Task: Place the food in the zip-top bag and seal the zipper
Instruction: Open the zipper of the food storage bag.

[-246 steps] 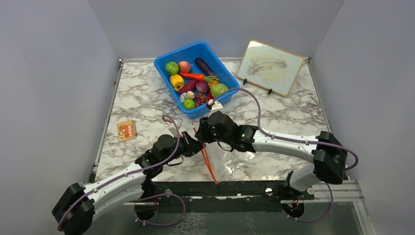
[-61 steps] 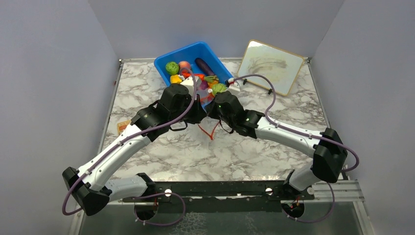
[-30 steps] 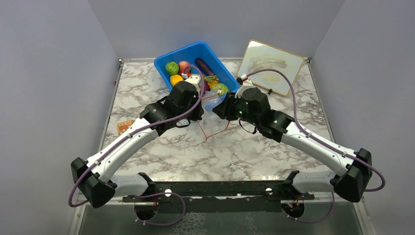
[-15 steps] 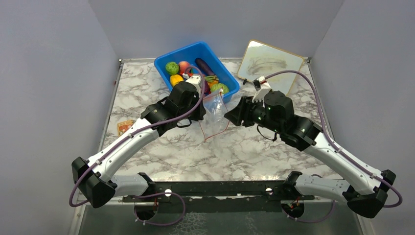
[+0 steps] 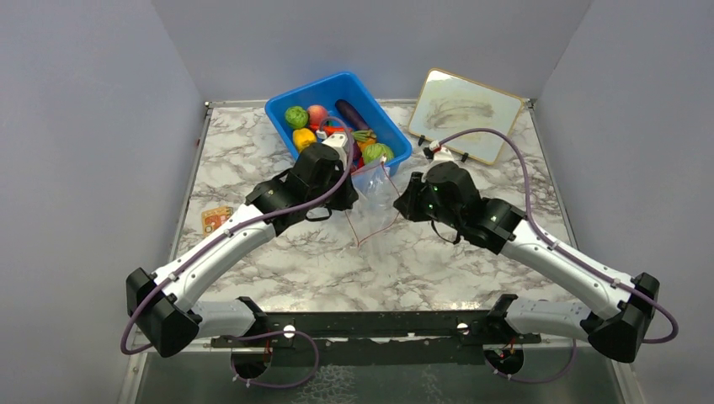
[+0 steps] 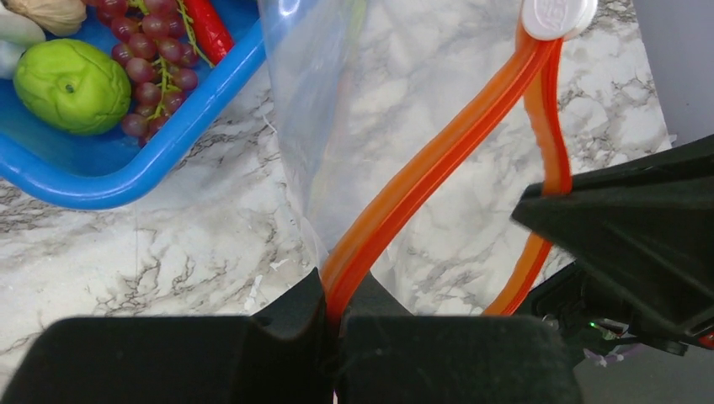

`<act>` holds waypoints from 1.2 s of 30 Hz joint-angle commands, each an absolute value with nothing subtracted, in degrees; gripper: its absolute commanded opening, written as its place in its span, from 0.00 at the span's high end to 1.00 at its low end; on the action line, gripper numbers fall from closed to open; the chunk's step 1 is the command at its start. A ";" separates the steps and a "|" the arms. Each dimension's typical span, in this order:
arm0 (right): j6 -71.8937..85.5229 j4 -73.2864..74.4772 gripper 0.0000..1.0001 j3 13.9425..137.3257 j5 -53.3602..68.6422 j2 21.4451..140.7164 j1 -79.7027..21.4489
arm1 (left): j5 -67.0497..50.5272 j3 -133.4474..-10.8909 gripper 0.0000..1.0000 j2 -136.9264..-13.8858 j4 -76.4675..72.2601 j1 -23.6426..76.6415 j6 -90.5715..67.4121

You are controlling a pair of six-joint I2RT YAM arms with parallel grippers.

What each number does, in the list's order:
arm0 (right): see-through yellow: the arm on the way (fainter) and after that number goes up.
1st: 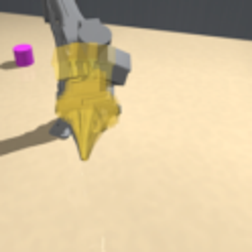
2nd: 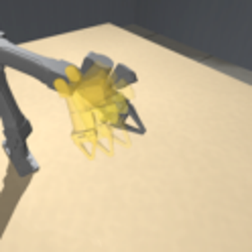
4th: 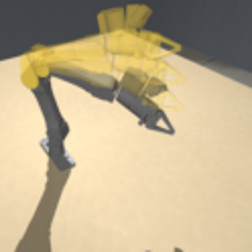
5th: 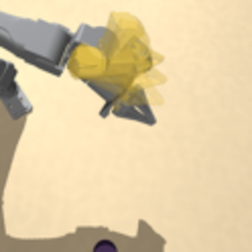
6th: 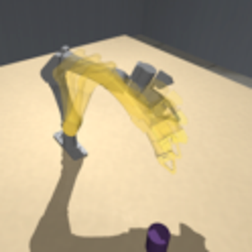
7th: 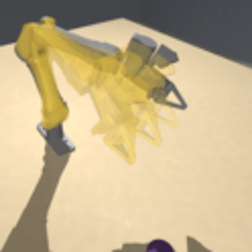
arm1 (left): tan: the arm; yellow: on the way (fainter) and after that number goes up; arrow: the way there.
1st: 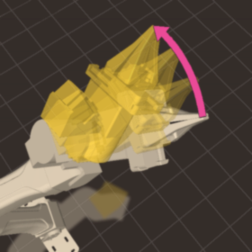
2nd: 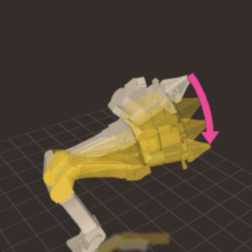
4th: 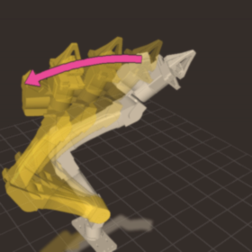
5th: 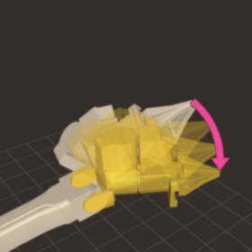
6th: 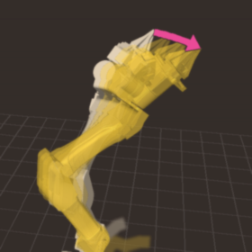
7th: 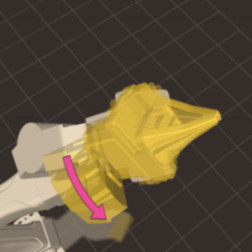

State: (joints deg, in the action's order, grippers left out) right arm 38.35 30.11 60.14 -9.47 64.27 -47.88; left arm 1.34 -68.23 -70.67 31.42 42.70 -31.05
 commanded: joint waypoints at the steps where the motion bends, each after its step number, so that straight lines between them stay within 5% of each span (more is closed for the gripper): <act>1: 37.89 33.83 0.94 62.30 -25.55 62.11 -47.55 | 3.61 -67.07 1.00 -70.37 33.68 39.60 -31.44; 8: 34.41 34.52 0.99 61.69 -29.54 56.38 -47.55 | -1.19 -61.76 0.93 -69.53 33.49 30.18 -30.51; 20: 33.00 32.51 0.99 61.04 -20.52 61.32 -47.55 | -21.14 -60.49 0.51 -67.79 25.81 30.10 -30.47; 36: 32.45 43.00 0.99 66.52 -24.02 64.78 -47.54 | -33.83 -59.53 0.35 -64.73 19.41 30.14 -29.72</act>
